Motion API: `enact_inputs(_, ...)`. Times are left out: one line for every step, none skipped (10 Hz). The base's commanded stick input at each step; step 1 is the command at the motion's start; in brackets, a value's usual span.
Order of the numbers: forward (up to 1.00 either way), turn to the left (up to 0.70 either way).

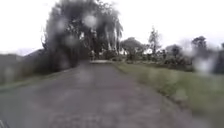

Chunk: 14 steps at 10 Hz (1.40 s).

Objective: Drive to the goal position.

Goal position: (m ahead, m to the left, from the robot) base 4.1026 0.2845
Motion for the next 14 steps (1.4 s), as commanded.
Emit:
enact_inputs(1.0, 0.0)
enact_inputs(1.0, 0.0)
enact_inputs(1.0, 0.0)
enact_inputs(1.0, 0.0)
enact_inputs(1.0, 0.0)
enact_inputs(1.0, 0.0)
enact_inputs(1.0, 0.0)
enact_inputs(1.0, 0.0)
enact_inputs(1.0, 0.0)
enact_inputs(1.0, 0.0)
enact_inputs(1.0, 0.0)
enact_inputs(1.0, 0.0)
enact_inputs(1.0, 0.0)
enact_inputs(1.0, 0.0)
